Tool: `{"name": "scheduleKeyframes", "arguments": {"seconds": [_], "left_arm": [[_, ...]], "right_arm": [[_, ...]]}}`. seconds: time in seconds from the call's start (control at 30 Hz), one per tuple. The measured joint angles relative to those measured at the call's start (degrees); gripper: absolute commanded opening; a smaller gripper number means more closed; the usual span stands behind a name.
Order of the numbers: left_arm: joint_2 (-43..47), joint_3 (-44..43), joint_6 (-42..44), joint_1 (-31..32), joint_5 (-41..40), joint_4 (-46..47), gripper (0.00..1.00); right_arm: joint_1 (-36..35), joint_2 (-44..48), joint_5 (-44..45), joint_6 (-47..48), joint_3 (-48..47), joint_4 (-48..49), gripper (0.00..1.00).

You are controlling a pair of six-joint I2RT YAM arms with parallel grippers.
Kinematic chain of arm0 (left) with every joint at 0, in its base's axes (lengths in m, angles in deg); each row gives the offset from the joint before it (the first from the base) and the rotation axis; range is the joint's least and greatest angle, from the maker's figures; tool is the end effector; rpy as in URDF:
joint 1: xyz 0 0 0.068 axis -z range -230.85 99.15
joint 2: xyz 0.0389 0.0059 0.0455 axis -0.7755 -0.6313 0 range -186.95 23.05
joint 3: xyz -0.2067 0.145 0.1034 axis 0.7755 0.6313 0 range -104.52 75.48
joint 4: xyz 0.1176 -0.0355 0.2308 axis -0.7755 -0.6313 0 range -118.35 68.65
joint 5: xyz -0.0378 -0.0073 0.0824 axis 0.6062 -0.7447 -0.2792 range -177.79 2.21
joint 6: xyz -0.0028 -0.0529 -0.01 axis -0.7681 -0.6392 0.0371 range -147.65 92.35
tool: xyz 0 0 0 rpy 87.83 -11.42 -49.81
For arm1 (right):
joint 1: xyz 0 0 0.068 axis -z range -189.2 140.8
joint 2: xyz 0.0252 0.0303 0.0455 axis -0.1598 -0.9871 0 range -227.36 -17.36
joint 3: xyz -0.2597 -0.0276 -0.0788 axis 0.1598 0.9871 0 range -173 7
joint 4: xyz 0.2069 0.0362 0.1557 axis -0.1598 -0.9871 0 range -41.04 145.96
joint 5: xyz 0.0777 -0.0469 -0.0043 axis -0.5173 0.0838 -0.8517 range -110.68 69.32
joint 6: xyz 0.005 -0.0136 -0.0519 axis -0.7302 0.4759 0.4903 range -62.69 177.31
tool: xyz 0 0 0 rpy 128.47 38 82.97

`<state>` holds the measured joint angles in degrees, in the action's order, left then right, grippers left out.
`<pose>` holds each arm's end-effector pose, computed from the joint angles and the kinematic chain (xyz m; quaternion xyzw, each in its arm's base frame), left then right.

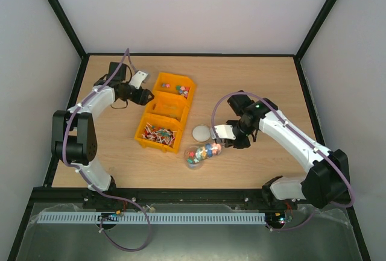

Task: Pack the candies

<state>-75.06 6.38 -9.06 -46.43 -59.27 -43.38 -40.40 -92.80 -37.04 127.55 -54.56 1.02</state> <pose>0.3645 -0.0452 0.2267 0.2627 0.8789 -0.1905 0.3495 0.2043 0.1355 0.2676 -0.7697 0.5958 0.0711 0.2182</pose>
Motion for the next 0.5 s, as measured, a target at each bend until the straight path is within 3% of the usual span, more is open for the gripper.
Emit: {"name": "scheduleKeyframes", "arguments": {"seconds": [0.5], "left_arm": [[0.0, 1.25, -0.44, 0.0, 0.02, 1.25, 0.64]], "right_arm": [[-1.2, -1.03, 2.84, -1.27, -2.14, -0.42, 0.01]]}}
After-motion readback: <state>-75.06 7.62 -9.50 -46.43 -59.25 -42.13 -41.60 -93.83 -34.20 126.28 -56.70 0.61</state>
